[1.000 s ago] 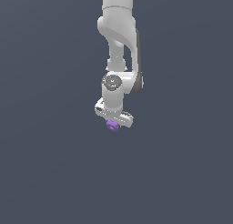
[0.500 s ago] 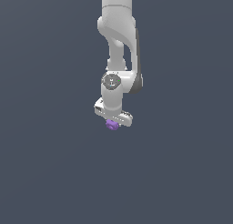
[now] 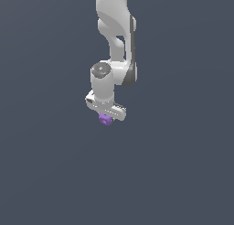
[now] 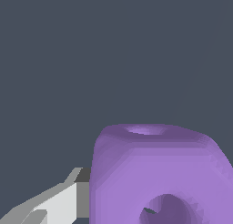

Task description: Pick up the object and move it to a goal position.

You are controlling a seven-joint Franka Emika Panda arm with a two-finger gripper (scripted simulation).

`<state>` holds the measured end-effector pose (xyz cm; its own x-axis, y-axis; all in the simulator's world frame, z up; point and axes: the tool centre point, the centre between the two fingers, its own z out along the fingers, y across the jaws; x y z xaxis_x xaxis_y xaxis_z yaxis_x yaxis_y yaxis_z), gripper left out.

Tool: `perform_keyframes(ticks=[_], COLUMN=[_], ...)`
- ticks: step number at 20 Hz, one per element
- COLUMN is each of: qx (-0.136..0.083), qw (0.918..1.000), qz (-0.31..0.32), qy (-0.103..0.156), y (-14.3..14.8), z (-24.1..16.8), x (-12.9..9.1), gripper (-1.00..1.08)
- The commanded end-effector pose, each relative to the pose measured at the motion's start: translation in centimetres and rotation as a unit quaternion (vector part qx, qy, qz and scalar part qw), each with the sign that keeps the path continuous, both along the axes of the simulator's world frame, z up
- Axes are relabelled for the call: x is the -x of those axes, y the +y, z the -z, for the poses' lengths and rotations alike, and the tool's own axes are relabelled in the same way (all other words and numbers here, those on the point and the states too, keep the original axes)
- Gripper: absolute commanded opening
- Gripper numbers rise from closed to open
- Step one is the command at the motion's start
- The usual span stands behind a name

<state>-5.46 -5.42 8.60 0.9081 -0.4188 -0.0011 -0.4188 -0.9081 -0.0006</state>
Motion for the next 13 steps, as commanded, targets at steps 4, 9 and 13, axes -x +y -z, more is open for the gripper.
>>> perform_keyframes(ticks=[4, 9, 13], qx=[0.0, 0.0, 0.0], qw=[1.0, 1.0, 1.0], qz=[0.001, 0.001, 0.001], qy=[0.0, 0.0, 0.0], y=[-3.1, -4.8, -5.2], z=[-3.5, -5.5, -6.0], x=[0.9, 1.3, 1.4], gripper=[-1.0, -1.0, -1.0])
